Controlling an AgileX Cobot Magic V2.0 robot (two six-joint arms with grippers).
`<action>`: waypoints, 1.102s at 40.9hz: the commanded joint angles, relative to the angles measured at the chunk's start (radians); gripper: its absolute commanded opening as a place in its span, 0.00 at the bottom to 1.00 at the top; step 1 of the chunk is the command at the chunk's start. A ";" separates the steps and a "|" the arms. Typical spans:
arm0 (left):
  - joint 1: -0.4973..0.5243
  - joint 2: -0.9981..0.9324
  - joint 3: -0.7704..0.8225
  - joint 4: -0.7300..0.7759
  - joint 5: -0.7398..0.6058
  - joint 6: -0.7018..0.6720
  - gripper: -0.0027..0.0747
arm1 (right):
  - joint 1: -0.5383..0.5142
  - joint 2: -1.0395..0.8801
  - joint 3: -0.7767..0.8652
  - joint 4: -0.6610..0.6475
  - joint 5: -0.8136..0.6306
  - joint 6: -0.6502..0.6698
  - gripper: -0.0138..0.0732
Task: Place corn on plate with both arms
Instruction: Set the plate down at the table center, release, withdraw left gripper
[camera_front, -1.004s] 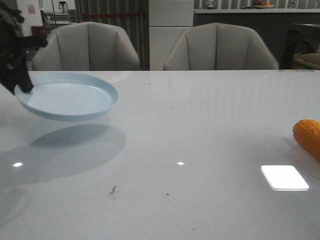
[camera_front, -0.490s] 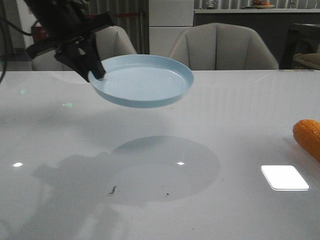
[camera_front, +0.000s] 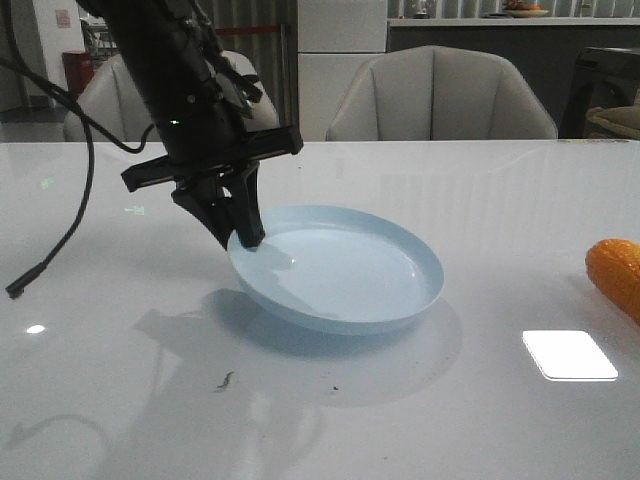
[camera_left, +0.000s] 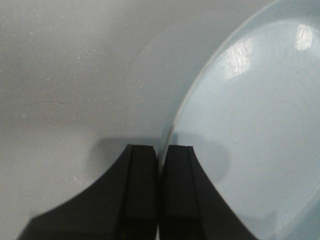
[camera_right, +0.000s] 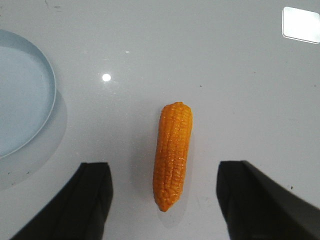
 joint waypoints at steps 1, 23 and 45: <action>-0.011 -0.053 -0.029 -0.022 -0.004 0.016 0.17 | -0.001 -0.011 -0.035 0.002 -0.063 -0.009 0.79; -0.003 -0.050 -0.091 0.058 0.010 0.111 0.57 | -0.001 -0.011 -0.035 0.002 -0.063 -0.009 0.79; 0.049 -0.208 -0.462 0.272 0.107 0.108 0.55 | -0.001 -0.010 -0.035 0.002 -0.048 -0.009 0.79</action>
